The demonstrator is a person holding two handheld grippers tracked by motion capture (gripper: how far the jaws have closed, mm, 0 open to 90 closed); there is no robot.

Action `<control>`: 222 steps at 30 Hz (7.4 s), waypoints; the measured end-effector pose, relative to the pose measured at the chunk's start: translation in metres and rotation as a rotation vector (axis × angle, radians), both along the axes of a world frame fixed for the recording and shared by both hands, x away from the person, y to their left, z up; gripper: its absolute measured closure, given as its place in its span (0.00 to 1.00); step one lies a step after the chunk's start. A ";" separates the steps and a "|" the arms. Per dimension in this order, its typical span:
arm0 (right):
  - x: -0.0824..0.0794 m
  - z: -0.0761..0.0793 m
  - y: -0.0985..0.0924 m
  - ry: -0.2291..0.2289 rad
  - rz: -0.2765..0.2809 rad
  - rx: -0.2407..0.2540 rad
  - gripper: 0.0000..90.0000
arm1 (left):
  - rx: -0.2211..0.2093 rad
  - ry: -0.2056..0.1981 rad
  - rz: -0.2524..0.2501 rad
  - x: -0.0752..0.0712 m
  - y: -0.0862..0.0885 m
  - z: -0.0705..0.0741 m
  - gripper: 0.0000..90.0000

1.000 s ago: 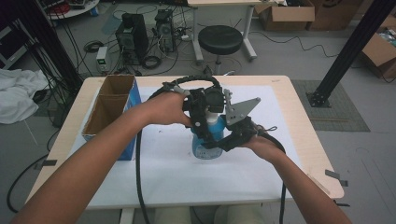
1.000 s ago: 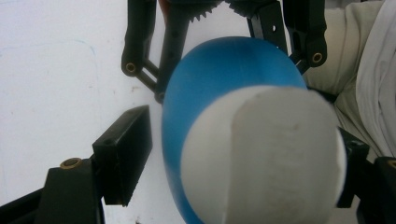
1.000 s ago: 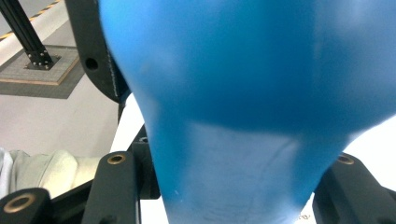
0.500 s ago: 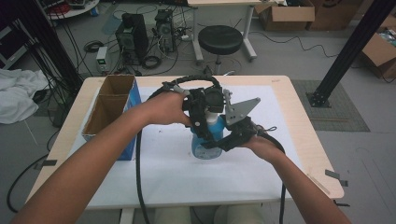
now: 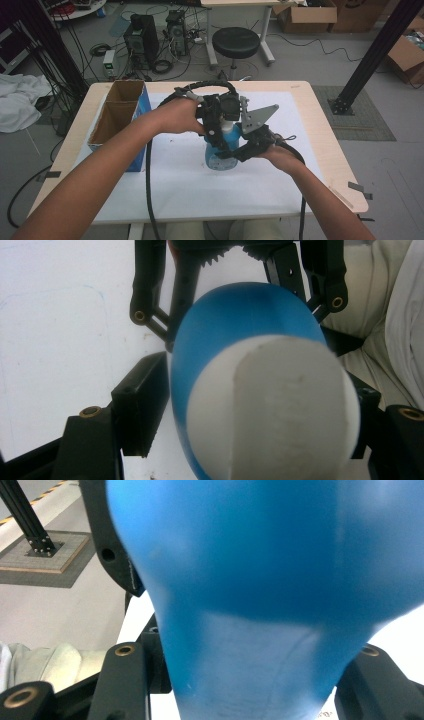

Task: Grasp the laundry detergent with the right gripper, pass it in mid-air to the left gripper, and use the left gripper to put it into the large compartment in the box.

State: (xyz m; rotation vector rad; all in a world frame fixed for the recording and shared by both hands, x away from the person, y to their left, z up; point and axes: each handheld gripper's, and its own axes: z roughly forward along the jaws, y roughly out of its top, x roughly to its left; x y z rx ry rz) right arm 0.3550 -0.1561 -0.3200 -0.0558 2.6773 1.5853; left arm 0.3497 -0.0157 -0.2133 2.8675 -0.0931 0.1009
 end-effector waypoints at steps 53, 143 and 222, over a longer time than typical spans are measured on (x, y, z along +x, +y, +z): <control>0.004 0.017 -0.091 0.084 -0.118 -0.481 0.19 | 0.048 -0.044 0.698 0.014 0.058 0.059 0.42; 0.025 0.027 -0.120 0.042 -0.106 -0.667 0.19 | -0.006 -0.023 1.517 0.052 0.252 0.030 0.42; 0.016 0.020 -0.112 0.050 -0.108 -0.664 0.20 | -0.038 -0.001 1.500 0.039 0.253 -0.019 0.28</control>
